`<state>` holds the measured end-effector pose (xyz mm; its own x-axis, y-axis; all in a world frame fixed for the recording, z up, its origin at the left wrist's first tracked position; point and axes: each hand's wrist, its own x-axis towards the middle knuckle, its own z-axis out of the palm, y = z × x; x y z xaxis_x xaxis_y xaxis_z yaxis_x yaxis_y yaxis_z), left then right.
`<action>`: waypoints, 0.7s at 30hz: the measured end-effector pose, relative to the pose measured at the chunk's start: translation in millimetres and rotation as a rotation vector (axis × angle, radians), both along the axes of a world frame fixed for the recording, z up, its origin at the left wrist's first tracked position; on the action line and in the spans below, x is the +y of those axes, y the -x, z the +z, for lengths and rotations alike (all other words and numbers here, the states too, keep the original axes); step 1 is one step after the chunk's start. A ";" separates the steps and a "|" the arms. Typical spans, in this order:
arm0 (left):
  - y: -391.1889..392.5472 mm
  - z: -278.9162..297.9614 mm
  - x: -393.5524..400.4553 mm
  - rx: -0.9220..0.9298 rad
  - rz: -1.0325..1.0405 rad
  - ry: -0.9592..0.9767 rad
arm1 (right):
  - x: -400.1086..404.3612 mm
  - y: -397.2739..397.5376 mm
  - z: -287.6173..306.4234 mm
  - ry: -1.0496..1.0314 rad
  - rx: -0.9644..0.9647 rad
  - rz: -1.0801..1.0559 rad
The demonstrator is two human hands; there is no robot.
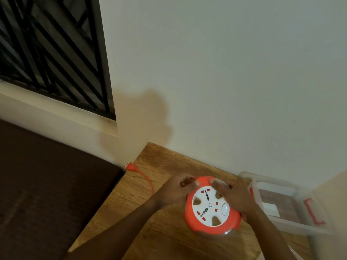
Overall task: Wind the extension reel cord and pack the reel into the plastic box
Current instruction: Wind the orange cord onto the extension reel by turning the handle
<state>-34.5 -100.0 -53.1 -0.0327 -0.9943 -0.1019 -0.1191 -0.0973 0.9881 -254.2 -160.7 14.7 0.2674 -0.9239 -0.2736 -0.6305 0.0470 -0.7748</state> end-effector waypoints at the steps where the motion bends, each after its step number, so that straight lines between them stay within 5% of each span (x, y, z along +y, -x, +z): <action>1: 5.6 2.8 -0.5 -0.091 0.067 0.098 | 2.6 -5.3 -2.5 0.021 0.025 0.016; 5: 12.0 10.5 6.3 -0.455 0.486 0.424 | 11.8 -18.7 -2.8 0.045 0.003 -0.023; 11: -4.4 -2.9 31.8 -0.185 0.354 -0.019 | 16.1 -22.3 1.7 0.131 0.070 -0.027; 15: -11.4 -8.1 30.2 -0.178 0.252 -0.052 | 19.0 -28.8 2.0 0.099 0.039 -0.007; 21: -13.0 8.5 23.3 0.258 0.059 -0.216 | 13.5 -42.6 12.9 0.121 0.079 0.068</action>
